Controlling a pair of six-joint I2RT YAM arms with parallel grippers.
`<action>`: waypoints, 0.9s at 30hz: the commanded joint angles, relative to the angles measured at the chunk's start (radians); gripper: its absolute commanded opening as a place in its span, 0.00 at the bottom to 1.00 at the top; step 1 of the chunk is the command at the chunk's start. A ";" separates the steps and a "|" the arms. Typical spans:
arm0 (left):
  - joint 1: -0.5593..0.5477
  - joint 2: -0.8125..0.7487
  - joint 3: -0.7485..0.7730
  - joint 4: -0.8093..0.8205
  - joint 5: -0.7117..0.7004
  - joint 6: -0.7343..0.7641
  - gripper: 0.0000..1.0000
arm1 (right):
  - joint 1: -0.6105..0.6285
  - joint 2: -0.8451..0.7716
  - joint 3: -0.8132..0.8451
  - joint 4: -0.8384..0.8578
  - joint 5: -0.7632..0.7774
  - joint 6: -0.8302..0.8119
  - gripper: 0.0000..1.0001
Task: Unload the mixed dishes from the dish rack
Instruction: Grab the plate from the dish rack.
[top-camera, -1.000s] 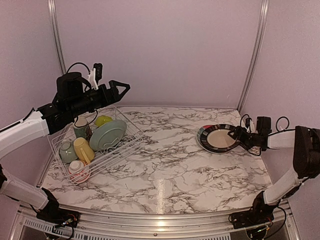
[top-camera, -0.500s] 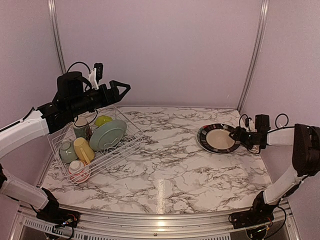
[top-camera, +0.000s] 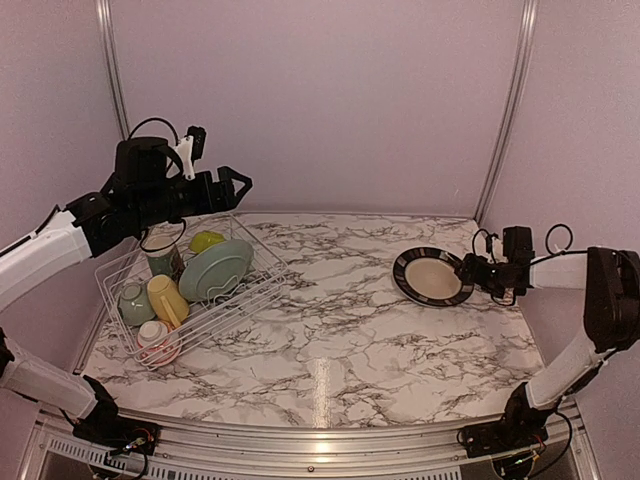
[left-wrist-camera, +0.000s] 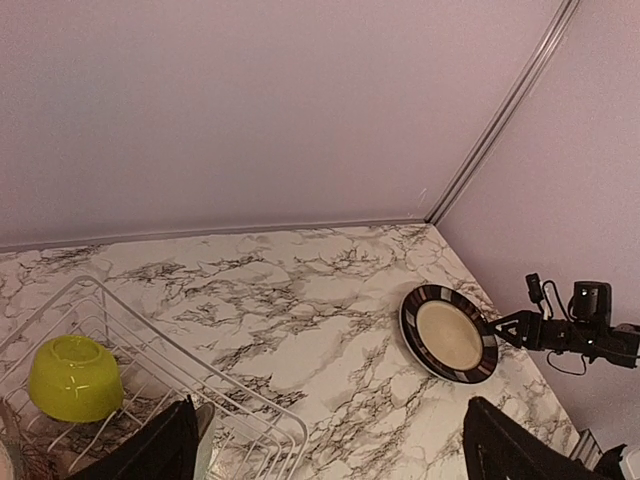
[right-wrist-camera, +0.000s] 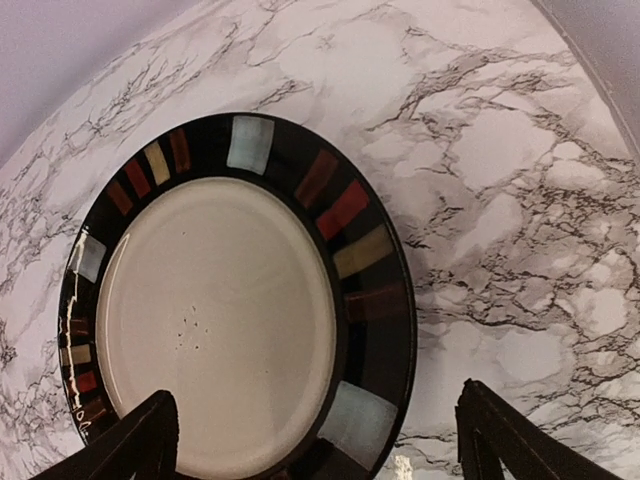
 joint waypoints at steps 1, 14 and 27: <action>-0.004 0.016 0.078 -0.215 -0.090 0.094 0.95 | 0.008 -0.053 0.045 -0.069 0.112 -0.060 0.95; 0.019 0.119 0.280 -0.682 -0.093 0.169 0.94 | 0.128 -0.097 0.147 -0.121 0.139 -0.105 0.99; 0.059 0.254 0.335 -0.825 -0.004 0.255 0.71 | 0.142 -0.191 0.236 -0.224 0.213 -0.093 0.98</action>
